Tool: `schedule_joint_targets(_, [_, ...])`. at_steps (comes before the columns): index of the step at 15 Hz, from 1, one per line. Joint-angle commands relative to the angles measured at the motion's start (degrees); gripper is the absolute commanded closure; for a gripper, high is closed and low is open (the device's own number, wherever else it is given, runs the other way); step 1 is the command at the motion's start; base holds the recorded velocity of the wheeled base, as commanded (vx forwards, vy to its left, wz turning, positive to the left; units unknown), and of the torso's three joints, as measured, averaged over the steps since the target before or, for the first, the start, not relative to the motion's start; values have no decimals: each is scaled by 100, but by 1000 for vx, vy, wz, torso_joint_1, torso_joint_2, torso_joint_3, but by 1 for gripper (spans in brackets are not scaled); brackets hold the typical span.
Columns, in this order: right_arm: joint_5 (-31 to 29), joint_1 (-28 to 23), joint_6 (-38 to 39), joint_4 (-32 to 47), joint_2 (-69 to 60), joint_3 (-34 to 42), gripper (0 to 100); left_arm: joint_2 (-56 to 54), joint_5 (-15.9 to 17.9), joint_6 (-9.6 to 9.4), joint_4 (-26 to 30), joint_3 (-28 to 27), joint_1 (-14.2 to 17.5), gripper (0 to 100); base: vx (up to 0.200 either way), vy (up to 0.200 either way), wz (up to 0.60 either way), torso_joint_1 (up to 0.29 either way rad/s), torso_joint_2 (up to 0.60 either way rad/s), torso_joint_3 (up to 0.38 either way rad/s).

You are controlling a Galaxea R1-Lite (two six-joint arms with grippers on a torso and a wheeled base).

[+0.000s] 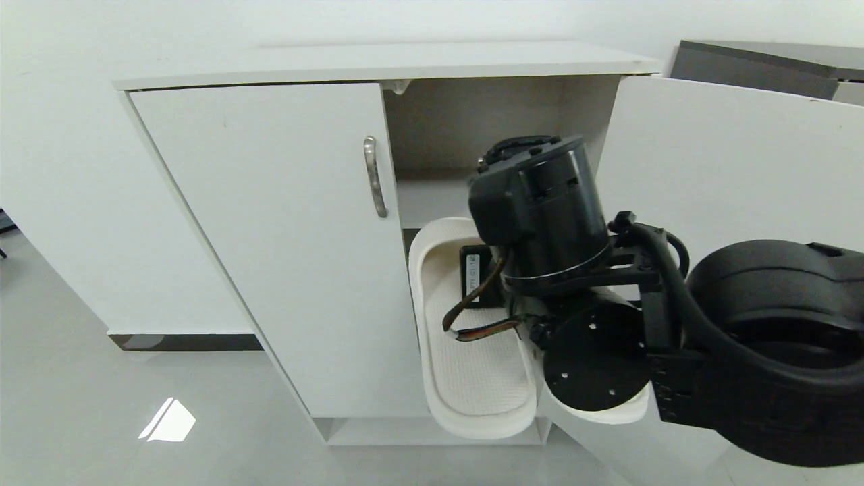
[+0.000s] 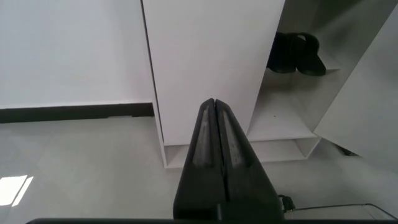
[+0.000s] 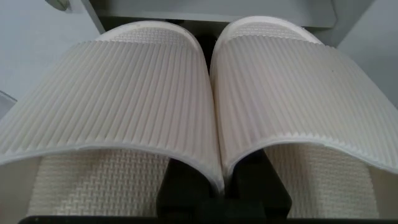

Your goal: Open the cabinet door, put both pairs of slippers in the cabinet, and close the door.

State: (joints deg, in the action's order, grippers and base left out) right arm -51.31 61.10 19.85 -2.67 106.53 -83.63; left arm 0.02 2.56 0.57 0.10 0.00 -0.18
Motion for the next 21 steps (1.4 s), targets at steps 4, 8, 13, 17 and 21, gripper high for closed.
schedule_joint_targets(4, [-195, 7, 2, 302, 377, -470, 100, 6, -1, -5, -1, 0, 1, 100, 0, 0, 0, 0, 0, 0])
schedule_joint_targets(8, [-195, -45, 10, 364, 421, -497, 100, 6, -1, -13, -1, 0, -8, 100, 150, 0, 0, 5, 4, 3])
schedule_joint_targets(13, [-178, -300, -16, 364, 641, -734, 100, 6, -1, -13, -1, 0, 1, 100, 200, 0, 0, -1, 3, 3])
schedule_joint_targets(17, [-125, -450, -262, 346, 913, -1138, 100, 6, -1, -13, -1, 0, 1, 100, 200, 0, 0, 0, 2, 4])
schedule_joint_targets(21, [-116, -696, -508, 346, 1432, -1973, 100, 6, -10, 4, -1, 0, 1, 100, 100, 0, 0, 4, 0, 2])
